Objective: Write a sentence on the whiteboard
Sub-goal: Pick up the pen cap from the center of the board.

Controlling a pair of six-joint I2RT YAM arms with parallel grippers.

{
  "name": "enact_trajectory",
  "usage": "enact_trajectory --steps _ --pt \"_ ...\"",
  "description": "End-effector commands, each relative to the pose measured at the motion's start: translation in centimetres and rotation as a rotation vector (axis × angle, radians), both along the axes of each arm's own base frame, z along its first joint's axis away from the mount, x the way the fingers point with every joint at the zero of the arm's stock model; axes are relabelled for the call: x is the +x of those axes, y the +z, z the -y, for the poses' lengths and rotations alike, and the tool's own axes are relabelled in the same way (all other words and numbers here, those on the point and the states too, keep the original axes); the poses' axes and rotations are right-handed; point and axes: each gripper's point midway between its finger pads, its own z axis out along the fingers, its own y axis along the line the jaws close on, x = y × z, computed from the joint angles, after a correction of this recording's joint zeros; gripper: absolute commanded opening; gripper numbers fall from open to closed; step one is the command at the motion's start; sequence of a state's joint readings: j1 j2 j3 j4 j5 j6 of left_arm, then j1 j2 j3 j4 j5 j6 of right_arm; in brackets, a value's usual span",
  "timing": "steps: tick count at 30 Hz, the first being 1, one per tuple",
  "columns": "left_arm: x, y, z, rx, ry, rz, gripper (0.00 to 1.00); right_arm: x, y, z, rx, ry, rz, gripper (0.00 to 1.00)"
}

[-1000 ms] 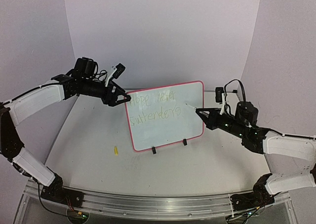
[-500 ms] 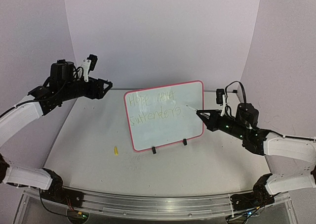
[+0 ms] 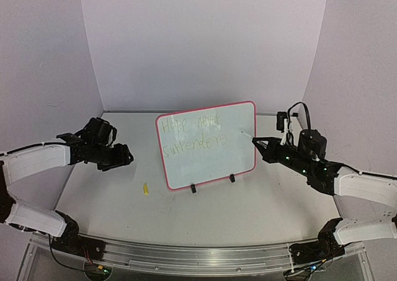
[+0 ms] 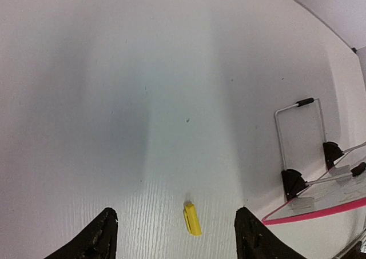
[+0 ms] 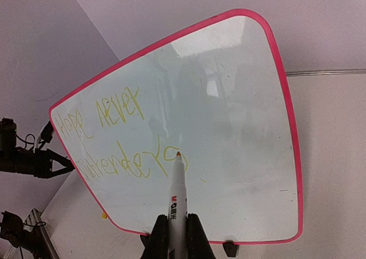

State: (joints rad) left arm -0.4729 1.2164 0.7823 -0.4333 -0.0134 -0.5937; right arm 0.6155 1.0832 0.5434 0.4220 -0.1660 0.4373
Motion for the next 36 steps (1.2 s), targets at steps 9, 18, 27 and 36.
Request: enact_trajectory --steps 9,18,27,36 --pt "-3.5 -5.9 3.4 -0.069 -0.062 -0.235 0.65 -0.4 1.1 1.0 0.042 -0.034 0.015 0.00" --pt "-5.8 -8.2 6.1 -0.007 -0.136 -0.306 0.63 -1.3 2.6 1.4 0.065 -0.020 0.057 0.00" --pt "-6.4 -9.2 6.9 0.082 -0.180 -0.333 0.45 -1.5 1.9 1.6 0.065 -0.027 0.042 0.00" --pt "-4.7 -9.4 7.4 0.130 -0.182 -0.311 0.38 -1.6 1.7 1.8 0.062 -0.030 0.038 0.00"
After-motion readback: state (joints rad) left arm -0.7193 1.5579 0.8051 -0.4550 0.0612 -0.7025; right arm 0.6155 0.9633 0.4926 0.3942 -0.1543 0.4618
